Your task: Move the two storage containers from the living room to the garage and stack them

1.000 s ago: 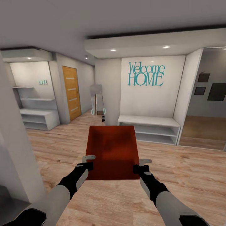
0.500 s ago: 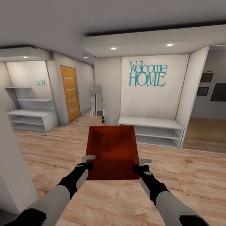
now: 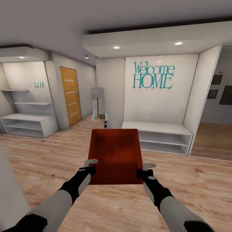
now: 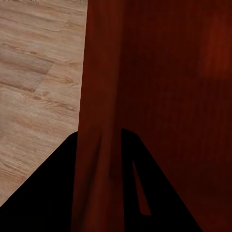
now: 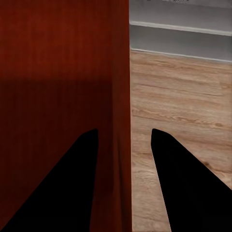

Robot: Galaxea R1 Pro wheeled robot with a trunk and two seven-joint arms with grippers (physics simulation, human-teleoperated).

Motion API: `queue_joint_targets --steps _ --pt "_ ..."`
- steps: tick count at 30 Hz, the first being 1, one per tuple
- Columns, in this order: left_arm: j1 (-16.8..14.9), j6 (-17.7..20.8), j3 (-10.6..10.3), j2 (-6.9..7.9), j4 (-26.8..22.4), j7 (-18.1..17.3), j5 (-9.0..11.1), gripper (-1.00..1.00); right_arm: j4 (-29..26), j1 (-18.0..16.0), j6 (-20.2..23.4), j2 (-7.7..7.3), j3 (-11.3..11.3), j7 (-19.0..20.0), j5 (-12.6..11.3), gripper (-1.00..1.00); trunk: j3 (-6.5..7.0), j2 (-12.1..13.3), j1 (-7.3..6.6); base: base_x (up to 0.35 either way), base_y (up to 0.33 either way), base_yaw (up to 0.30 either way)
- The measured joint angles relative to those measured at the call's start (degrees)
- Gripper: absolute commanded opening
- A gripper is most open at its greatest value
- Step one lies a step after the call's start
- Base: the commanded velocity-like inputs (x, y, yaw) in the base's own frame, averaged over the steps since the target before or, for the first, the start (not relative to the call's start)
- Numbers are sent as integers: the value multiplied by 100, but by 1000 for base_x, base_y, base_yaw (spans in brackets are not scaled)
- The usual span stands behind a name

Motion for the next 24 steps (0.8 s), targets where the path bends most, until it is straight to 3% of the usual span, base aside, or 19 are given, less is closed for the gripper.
queue_joint_targets --steps 24 --pt "-1 1 2 0 1 -2 -3 -100 0 0 0 0 -1 1 1 -100 0 0 0 323 0 0"
